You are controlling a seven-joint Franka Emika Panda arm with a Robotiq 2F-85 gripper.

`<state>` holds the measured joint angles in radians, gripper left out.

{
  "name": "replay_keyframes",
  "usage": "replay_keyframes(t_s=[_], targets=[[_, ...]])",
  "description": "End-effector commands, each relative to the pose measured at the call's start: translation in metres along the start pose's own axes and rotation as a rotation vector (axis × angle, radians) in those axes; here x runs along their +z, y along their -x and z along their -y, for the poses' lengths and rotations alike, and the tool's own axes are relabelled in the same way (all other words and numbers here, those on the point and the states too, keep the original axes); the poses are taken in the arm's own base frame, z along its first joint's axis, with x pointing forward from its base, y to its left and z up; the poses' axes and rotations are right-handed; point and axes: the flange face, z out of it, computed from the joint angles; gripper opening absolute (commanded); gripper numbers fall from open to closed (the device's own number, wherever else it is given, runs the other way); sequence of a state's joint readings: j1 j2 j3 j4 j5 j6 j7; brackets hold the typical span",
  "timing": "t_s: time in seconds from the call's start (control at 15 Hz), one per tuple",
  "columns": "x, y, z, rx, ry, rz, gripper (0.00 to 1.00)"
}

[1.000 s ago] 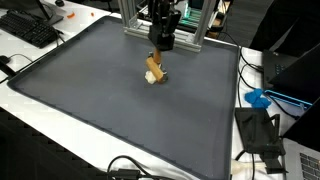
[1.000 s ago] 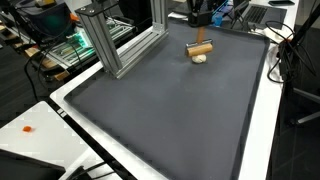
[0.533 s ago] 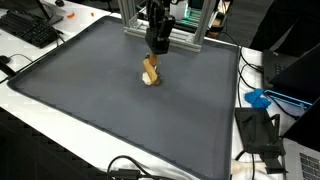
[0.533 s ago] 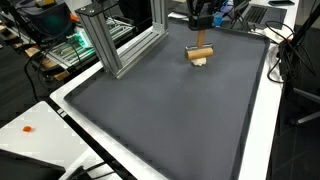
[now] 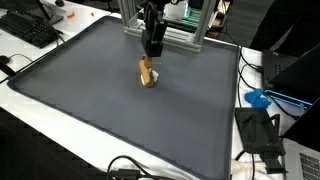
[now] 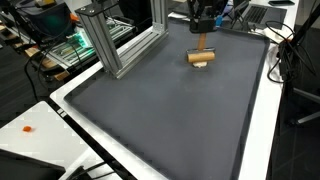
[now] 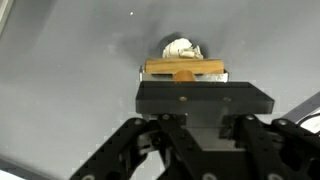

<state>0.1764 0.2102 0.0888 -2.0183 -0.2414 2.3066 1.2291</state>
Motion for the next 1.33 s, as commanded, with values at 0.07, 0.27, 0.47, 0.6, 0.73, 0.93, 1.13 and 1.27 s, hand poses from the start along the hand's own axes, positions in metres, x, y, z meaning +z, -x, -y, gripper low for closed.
replay_keyframes(t_s=[0.07,0.27,0.47,0.6,0.73,0.93,1.13,1.27], targets=[[0.013,0.000,0.001,0.021,0.013,0.026,0.22],[0.014,0.004,0.000,-0.007,0.011,0.071,0.22],[0.016,0.007,-0.002,-0.036,0.023,0.100,0.22],[0.017,0.008,-0.002,-0.055,0.025,0.113,0.22],[0.019,0.010,-0.003,-0.072,0.028,0.124,0.22],[0.021,0.014,-0.003,-0.099,0.035,0.141,0.22],[0.023,0.019,-0.004,-0.128,0.043,0.161,0.22],[0.023,0.022,-0.004,-0.143,0.047,0.171,0.22]])
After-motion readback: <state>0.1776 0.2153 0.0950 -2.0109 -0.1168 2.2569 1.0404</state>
